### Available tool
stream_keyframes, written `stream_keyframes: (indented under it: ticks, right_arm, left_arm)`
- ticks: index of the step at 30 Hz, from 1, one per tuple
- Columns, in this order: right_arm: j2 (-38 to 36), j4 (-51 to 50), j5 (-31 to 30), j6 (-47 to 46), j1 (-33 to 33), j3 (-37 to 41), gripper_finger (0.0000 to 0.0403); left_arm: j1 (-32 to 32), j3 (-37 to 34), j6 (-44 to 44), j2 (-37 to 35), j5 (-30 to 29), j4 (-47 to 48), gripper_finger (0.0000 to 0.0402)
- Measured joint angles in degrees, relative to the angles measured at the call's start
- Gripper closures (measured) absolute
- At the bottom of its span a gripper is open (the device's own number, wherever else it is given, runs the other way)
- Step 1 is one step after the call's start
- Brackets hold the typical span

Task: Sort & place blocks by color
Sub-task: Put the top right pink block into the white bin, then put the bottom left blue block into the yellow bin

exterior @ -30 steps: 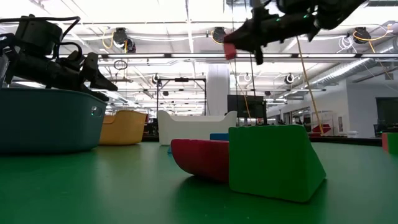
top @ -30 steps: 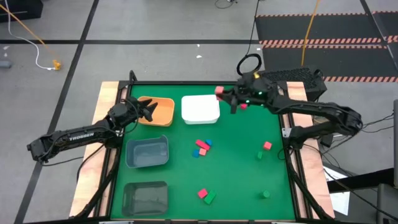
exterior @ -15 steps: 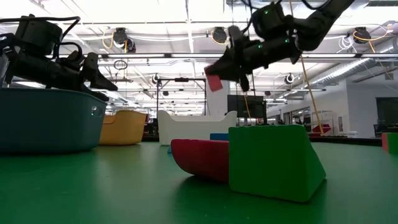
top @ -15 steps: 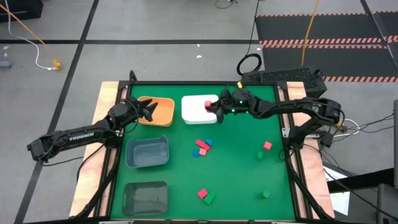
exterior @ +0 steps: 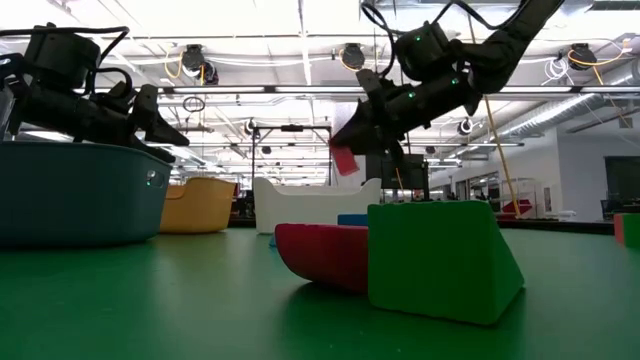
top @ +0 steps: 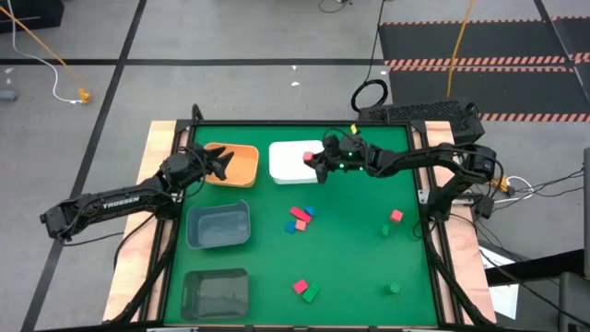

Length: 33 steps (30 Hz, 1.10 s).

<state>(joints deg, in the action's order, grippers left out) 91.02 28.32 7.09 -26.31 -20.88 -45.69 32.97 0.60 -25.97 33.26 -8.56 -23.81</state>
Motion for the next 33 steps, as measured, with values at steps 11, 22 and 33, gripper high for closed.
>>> stream_keyframes:
  ticks: [11,22,33]
  right_arm:
    - [-0.04,0.63,-0.04,-0.19,-0.55,-0.04,0.0206]
    - [-0.69,7.50,-0.05,-1.59,-0.55,-0.04,0.0138]
    - [-5.78,6.83,-2.73,0.43,-2.15,-0.07,0.0144]
  left_arm:
    - [0.00,0.01,0.01,-0.02,0.02,0.00,0.0146]
    - [-0.04,0.00,-11.51,-0.02,0.00,-0.29,0.0146]
    - [-0.07,0.00,-21.59,0.07,4.24,0.02,0.0146]
